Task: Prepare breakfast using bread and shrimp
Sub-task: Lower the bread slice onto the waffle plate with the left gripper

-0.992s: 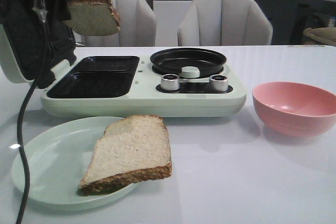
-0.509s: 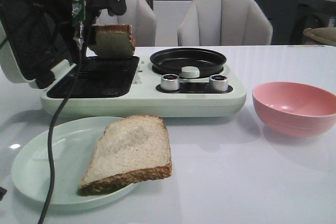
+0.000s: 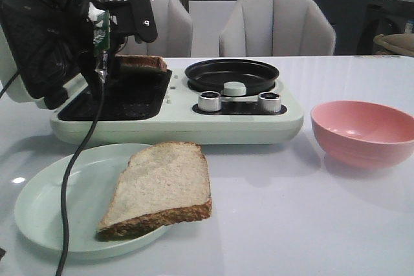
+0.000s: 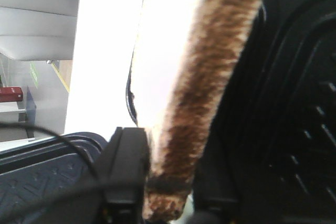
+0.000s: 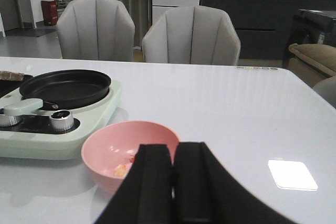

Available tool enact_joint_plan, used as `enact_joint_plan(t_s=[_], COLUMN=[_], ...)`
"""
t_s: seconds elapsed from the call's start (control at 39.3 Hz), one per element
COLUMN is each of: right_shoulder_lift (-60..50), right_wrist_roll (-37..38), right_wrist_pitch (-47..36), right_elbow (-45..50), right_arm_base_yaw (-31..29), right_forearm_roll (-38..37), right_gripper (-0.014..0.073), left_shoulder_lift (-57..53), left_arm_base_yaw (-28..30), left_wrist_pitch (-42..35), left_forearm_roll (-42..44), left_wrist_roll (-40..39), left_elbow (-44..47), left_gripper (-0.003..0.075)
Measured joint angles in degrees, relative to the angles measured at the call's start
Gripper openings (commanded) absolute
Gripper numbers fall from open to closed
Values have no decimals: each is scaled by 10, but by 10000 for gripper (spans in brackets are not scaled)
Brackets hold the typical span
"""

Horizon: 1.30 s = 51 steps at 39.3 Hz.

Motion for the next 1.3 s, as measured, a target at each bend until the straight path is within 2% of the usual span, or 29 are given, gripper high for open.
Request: enact_joint_plan(t_s=[0.08, 0.13, 0.46, 0.94, 1.15, 1.3], right_shoulder_lift=[0, 0, 0, 0, 0, 0], right_wrist_roll=[0, 0, 0, 0, 0, 0], right_wrist_pitch=[0, 0, 0, 0, 0, 0], right_elbow=[0, 0, 0, 0, 0, 0], right_arm_base_yaw=[0, 0, 0, 0, 0, 0], right_forearm_roll=[0, 0, 0, 0, 0, 0], right_gripper=[153, 153, 153, 153, 153, 153], left_shoulder_lift=[2, 7, 13, -38, -38, -45], left_arm_base_yaw=[2, 3, 5, 1, 1, 0], left_wrist_pitch=[-1, -1, 37, 35, 60, 85], left_forearm_roll=[0, 0, -17, -171, -272, -322], left_wrist_roll=[-1, -1, -3, 1, 62, 80], left_elbow=[3, 6, 7, 7, 7, 7], left_gripper=[522, 540, 533, 533, 533, 533])
